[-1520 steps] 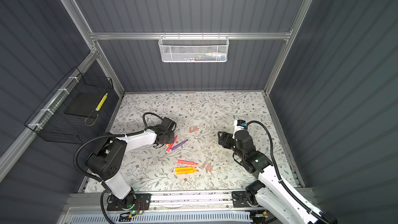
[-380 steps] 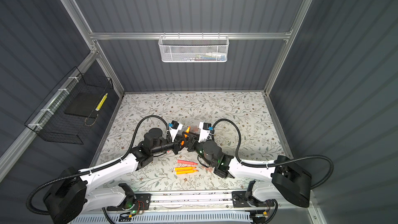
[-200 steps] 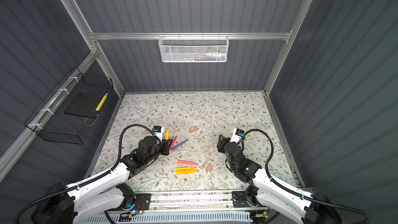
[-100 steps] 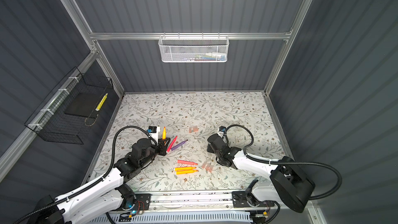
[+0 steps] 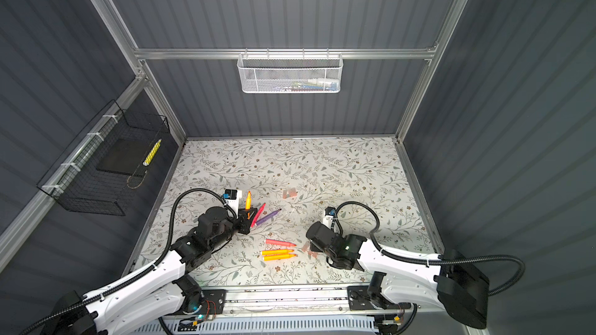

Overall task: Insert the pens into the pen caps
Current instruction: 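Lower the right gripper over the pale pink pen caps and grasp one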

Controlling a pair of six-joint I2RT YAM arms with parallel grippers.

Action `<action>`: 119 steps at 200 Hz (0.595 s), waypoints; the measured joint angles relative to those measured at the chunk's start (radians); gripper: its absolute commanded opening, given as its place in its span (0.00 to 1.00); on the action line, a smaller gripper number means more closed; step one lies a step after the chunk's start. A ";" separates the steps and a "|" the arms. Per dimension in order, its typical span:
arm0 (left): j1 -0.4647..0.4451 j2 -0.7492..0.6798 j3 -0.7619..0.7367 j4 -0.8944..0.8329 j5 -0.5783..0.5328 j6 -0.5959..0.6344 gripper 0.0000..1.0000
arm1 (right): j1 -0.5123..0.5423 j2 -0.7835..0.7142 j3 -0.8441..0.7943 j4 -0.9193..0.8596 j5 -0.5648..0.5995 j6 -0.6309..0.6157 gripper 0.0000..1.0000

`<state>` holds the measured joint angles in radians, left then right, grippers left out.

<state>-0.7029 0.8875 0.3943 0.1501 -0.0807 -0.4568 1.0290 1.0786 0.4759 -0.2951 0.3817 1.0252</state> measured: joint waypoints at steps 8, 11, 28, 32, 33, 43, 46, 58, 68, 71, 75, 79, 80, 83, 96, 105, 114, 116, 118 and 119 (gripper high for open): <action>0.000 0.000 0.000 0.000 0.005 0.000 0.00 | 0.004 -0.010 -0.009 -0.015 -0.001 0.011 0.25; 0.000 0.000 0.000 0.000 0.007 0.000 0.00 | 0.006 -0.013 -0.012 -0.020 -0.001 0.013 0.25; 0.000 0.000 0.000 0.000 0.015 0.001 0.00 | 0.019 -0.018 -0.017 -0.040 -0.008 0.027 0.25; 0.000 0.000 0.000 0.000 0.016 0.001 0.00 | 0.021 -0.018 -0.017 -0.043 -0.010 0.031 0.25; 0.000 0.000 0.000 0.000 0.016 0.001 0.00 | 0.021 -0.018 -0.017 -0.044 -0.011 0.031 0.25; 0.000 0.001 0.000 -0.001 0.019 0.001 0.00 | 0.030 -0.014 -0.017 -0.049 -0.016 0.038 0.25; 0.000 0.001 0.000 -0.001 0.021 0.000 0.00 | 0.032 -0.012 -0.017 -0.050 -0.018 0.041 0.25; 0.000 0.001 0.000 -0.001 0.023 0.001 0.00 | 0.040 0.002 -0.017 -0.052 -0.023 0.045 0.25; 0.000 0.001 0.000 -0.001 0.025 0.000 0.00 | 0.046 0.018 -0.017 -0.053 -0.030 0.048 0.25; 0.000 0.001 0.000 -0.001 0.026 0.001 0.00 | 0.047 0.022 -0.017 -0.054 -0.032 0.049 0.25; 0.000 0.000 0.000 -0.001 0.026 0.001 0.00 | 0.049 0.031 -0.017 -0.054 -0.036 0.049 0.25; 0.000 0.000 0.000 -0.001 0.026 0.000 0.00 | 0.050 0.037 -0.017 -0.053 -0.038 0.049 0.25; 0.000 0.000 0.000 -0.001 0.026 0.000 0.00 | 0.051 0.041 -0.017 -0.052 -0.039 0.049 0.25; 0.000 -0.001 0.000 -0.001 0.026 0.000 0.00 | 0.052 0.047 -0.017 -0.052 -0.041 0.049 0.25; 0.000 -0.006 0.000 -0.002 0.026 0.000 0.00 | 0.058 0.080 -0.016 -0.051 -0.046 0.049 0.25; 0.000 -0.011 0.000 -0.002 0.026 0.000 0.00 | 0.063 0.093 -0.014 -0.049 -0.045 0.051 0.26; 0.000 -0.016 0.000 -0.005 0.026 0.000 0.00 | 0.066 0.100 -0.006 -0.048 -0.048 0.051 0.26; 0.000 -0.016 0.000 -0.006 0.026 0.000 0.00 | 0.067 0.101 -0.005 -0.048 -0.048 0.051 0.26; 0.000 -0.018 0.000 -0.007 0.026 0.000 0.00 | 0.068 0.102 -0.004 -0.048 -0.048 0.051 0.26; 0.000 -0.018 0.000 -0.007 0.026 0.000 0.00 | 0.069 0.103 -0.003 -0.048 -0.049 0.051 0.26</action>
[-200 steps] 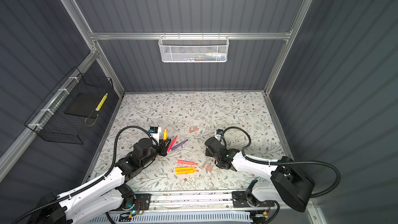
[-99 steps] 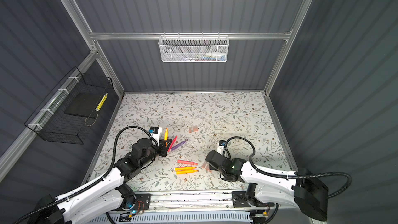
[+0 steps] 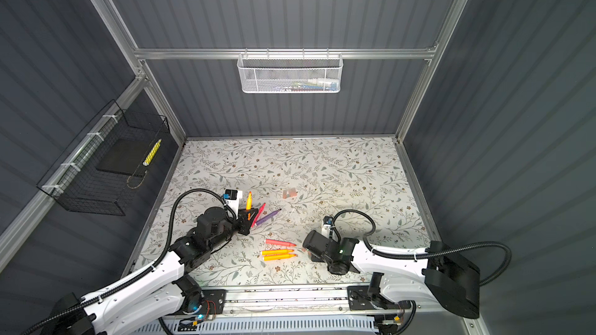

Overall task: Insert the pens into the pen caps
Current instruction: 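Lower the right gripper over the pale pink pen caps and grasp one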

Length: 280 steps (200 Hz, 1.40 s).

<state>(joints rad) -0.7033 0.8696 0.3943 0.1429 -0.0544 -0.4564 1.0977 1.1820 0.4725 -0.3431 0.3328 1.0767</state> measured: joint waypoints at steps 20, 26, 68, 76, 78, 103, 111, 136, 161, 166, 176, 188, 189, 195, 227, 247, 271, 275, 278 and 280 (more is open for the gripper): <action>0.000 -0.002 0.000 -0.003 0.002 0.000 0.00 | 0.007 0.011 0.005 0.005 0.000 0.001 0.27; 0.000 -0.002 0.000 -0.005 0.003 0.000 0.00 | 0.009 0.014 0.007 0.006 0.000 0.002 0.27; 0.000 -0.002 -0.001 -0.009 0.003 0.000 0.00 | 0.029 0.024 0.020 -0.007 0.005 0.013 0.27; 0.000 -0.002 -0.001 -0.009 0.003 0.000 0.00 | 0.033 0.022 0.022 -0.018 0.008 0.015 0.28; 0.000 -0.002 -0.001 -0.009 0.003 0.000 0.00 | 0.034 0.021 0.023 -0.021 0.008 0.016 0.28; 0.000 -0.005 -0.001 -0.011 0.003 0.000 0.00 | 0.047 -0.008 0.025 -0.045 0.016 0.016 0.30; 0.000 -0.008 -0.001 -0.012 0.003 0.000 0.00 | 0.052 -0.020 0.025 -0.049 0.019 0.016 0.30; 0.000 -0.012 -0.002 -0.013 0.003 0.000 0.00 | 0.074 -0.049 0.025 -0.051 0.031 0.021 0.31; 0.000 -0.013 -0.003 -0.016 0.003 0.000 0.00 | 0.094 -0.043 0.025 -0.050 0.034 0.031 0.31; 0.000 -0.013 -0.003 -0.016 0.003 0.000 0.00 | 0.098 -0.038 0.025 -0.048 0.034 0.034 0.31; 0.000 -0.012 -0.003 -0.016 0.003 0.000 0.00 | 0.105 -0.025 0.025 -0.045 0.034 0.039 0.31; 0.000 -0.012 -0.003 -0.016 0.004 0.000 0.00 | 0.111 0.001 0.025 -0.045 0.034 0.043 0.31; 0.000 -0.012 -0.003 -0.016 0.004 0.000 0.00 | 0.111 0.003 0.026 -0.045 0.034 0.043 0.31; 0.000 -0.012 -0.003 -0.016 0.004 0.000 0.00 | 0.113 0.017 0.026 -0.045 0.034 0.045 0.31; 0.000 -0.014 -0.003 -0.017 0.007 0.000 0.00 | 0.116 0.076 0.046 -0.040 0.039 0.060 0.28; 0.000 -0.022 -0.003 -0.019 0.007 0.000 0.00 | 0.116 0.109 0.051 -0.050 0.046 0.071 0.27; 0.000 -0.028 -0.003 -0.022 0.007 0.000 0.00 | 0.117 0.134 0.061 -0.064 0.058 0.079 0.26; 0.000 -0.028 -0.003 -0.023 0.007 0.000 0.00 | 0.117 0.138 0.064 -0.066 0.059 0.080 0.26; 0.000 -0.028 -0.003 -0.024 0.007 0.000 0.00 | 0.117 0.142 0.067 -0.068 0.060 0.082 0.26; 0.000 -0.028 -0.003 -0.024 0.007 0.000 0.00 | 0.117 0.143 0.069 -0.068 0.060 0.083 0.26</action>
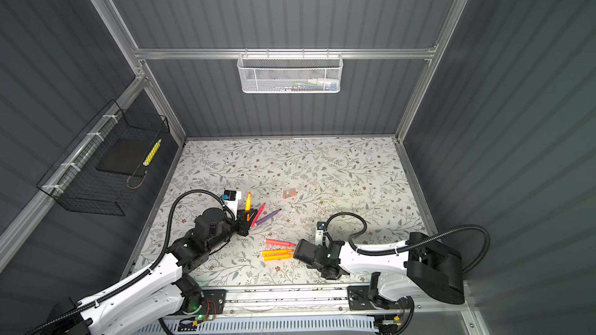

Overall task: Insert the pens into the pen caps
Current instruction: 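Lower the right gripper over the pale pink pen caps and grasp one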

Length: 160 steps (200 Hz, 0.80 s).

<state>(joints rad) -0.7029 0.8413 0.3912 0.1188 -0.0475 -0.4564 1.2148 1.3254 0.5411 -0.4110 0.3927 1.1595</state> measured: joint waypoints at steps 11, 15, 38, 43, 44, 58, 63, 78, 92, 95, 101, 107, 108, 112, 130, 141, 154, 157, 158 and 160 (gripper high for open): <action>0.000 0.000 0.000 -0.003 0.000 0.000 0.00 | 0.001 0.012 0.009 -0.004 0.004 0.003 0.26; 0.000 0.000 0.000 -0.003 0.000 0.000 0.00 | 0.001 0.017 0.012 -0.005 0.005 0.004 0.27; 0.000 0.000 0.000 -0.005 0.000 0.000 0.00 | 0.002 0.042 0.029 -0.006 0.019 0.011 0.33; 0.000 0.000 0.000 -0.005 0.000 0.000 0.00 | 0.003 0.047 0.032 -0.006 0.022 0.013 0.33; 0.000 0.000 0.000 -0.006 0.000 0.000 0.00 | 0.003 0.048 0.032 -0.006 0.023 0.011 0.33; 0.000 0.000 0.000 -0.007 0.000 0.000 0.00 | 0.005 0.058 0.036 -0.005 0.034 0.018 0.32; 0.000 0.000 -0.001 -0.007 0.000 0.000 0.00 | 0.006 0.060 0.036 -0.005 0.037 0.019 0.32; 0.000 0.000 -0.001 -0.007 0.000 0.000 0.00 | 0.006 0.062 0.036 -0.004 0.043 0.023 0.30; 0.000 0.000 -0.001 -0.007 0.001 0.000 0.00 | 0.006 0.067 0.036 -0.003 0.050 0.029 0.27; 0.000 0.000 -0.001 -0.007 0.001 0.000 0.00 | 0.006 0.068 0.036 -0.002 0.052 0.029 0.27; 0.000 0.000 -0.001 -0.007 0.004 0.000 0.00 | 0.006 0.071 0.036 -0.002 0.057 0.031 0.26; 0.000 0.000 -0.001 -0.007 0.005 0.000 0.00 | 0.006 0.073 0.036 -0.001 0.062 0.033 0.25; 0.000 0.000 -0.001 -0.007 0.005 0.000 0.00 | 0.006 0.073 0.036 -0.001 0.063 0.034 0.25; 0.000 0.000 -0.001 -0.007 0.007 0.000 0.00 | 0.006 0.074 0.036 -0.001 0.066 0.037 0.24; 0.000 0.000 -0.002 -0.006 0.013 0.000 0.00 | 0.005 0.079 0.036 -0.001 0.079 0.045 0.21; 0.000 -0.004 -0.005 -0.005 0.019 0.000 0.00 | 0.005 0.082 0.036 0.001 0.086 0.048 0.20; 0.000 -0.009 -0.013 -0.005 0.023 0.000 0.00 | 0.005 0.082 0.034 0.005 0.091 0.053 0.18; 0.000 -0.010 -0.014 -0.004 0.023 -0.001 0.00 | 0.005 0.082 0.034 0.006 0.093 0.055 0.18; 0.000 -0.011 -0.016 -0.003 0.023 -0.001 0.00 | 0.005 0.082 0.033 0.006 0.093 0.056 0.18; 0.000 -0.012 -0.017 -0.002 0.023 -0.001 0.00 | 0.005 0.081 0.033 0.007 0.094 0.056 0.18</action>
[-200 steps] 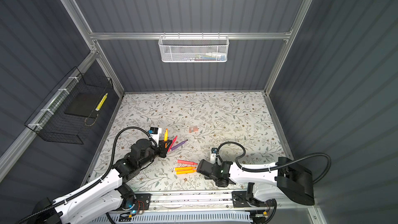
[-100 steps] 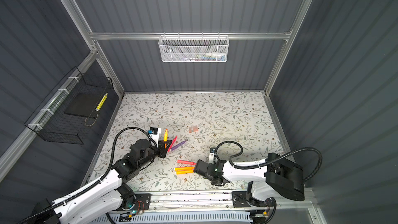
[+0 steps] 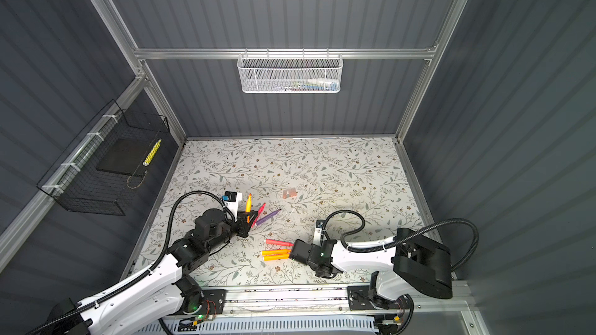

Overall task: Insert the pens into the pen caps
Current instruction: 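Lower the right gripper over the pale pink pen caps and grasp one, then lift the pale pink cap with the right gripper toward the left gripper's marker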

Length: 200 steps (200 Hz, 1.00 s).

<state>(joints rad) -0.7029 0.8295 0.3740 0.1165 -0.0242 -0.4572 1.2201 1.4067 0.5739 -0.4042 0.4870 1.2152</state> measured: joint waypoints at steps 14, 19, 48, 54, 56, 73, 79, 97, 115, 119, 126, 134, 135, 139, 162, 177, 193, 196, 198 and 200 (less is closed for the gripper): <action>0.000 -0.010 -0.010 0.002 -0.002 -0.009 0.00 | 0.000 -0.008 -0.008 0.008 0.006 0.006 0.17; 0.000 -0.014 -0.012 0.002 -0.002 -0.013 0.00 | 0.000 -0.013 -0.013 0.013 0.008 0.008 0.16; 0.000 -0.042 -0.014 0.005 -0.008 -0.050 0.00 | -0.019 -0.089 -0.055 0.002 0.008 0.005 0.14; 0.000 -0.049 -0.017 0.009 -0.009 -0.057 0.00 | -0.026 -0.116 -0.063 -0.005 0.010 0.002 0.14; 0.000 -0.052 -0.018 0.010 -0.009 -0.060 0.00 | -0.031 -0.128 -0.065 -0.008 0.011 -0.002 0.13; 0.000 -0.071 -0.024 0.015 -0.004 -0.071 0.00 | -0.060 -0.243 -0.078 -0.019 0.026 -0.023 0.12; 0.000 -0.075 -0.024 0.019 0.002 -0.071 0.00 | -0.072 -0.296 -0.080 -0.015 0.037 -0.037 0.12; 0.000 -0.076 -0.024 0.031 0.025 -0.071 0.00 | -0.105 -0.459 -0.084 0.025 0.068 -0.093 0.11; 0.000 -0.058 -0.023 0.045 0.060 -0.071 0.00 | -0.136 -0.592 -0.094 0.133 0.083 -0.172 0.11; 0.000 -0.053 -0.022 0.048 0.069 -0.071 0.00 | -0.142 -0.614 -0.097 0.162 0.083 -0.191 0.10; 0.000 -0.040 -0.022 0.056 0.089 -0.071 0.00 | -0.153 -0.647 -0.102 0.217 0.081 -0.224 0.09; 0.000 -0.027 -0.021 0.068 0.115 -0.069 0.00 | -0.166 -0.673 -0.106 0.283 0.076 -0.262 0.09; 0.000 -0.026 -0.021 0.069 0.118 -0.069 0.00 | -0.167 -0.674 -0.106 0.290 0.075 -0.266 0.09; 0.000 -0.020 -0.021 0.074 0.133 -0.068 0.00 | -0.172 -0.681 -0.107 0.321 0.070 -0.283 0.09; 0.000 0.013 -0.011 0.116 0.225 -0.055 0.00 | -0.208 -0.672 -0.104 0.506 0.021 -0.369 0.08; 0.000 0.028 0.000 0.146 0.278 -0.048 0.00 | -0.234 -0.623 -0.082 0.603 -0.027 -0.408 0.08; 0.000 0.037 0.006 0.187 0.322 -0.047 0.00 | -0.257 -0.548 -0.045 0.708 -0.080 -0.438 0.08; 0.000 0.038 0.006 0.194 0.327 -0.048 0.00 | -0.261 -0.533 -0.039 0.727 -0.091 -0.443 0.08; 0.000 0.039 0.006 0.199 0.331 -0.048 0.00 | -0.264 -0.527 -0.035 0.736 -0.097 -0.446 0.08; 0.000 0.039 0.006 0.203 0.334 -0.048 0.00 | -0.267 -0.518 -0.031 0.750 -0.104 -0.449 0.08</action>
<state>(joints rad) -0.7033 0.8684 0.3805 0.3191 0.3096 -0.5049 0.9531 0.8890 0.5434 0.3454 0.3828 0.7658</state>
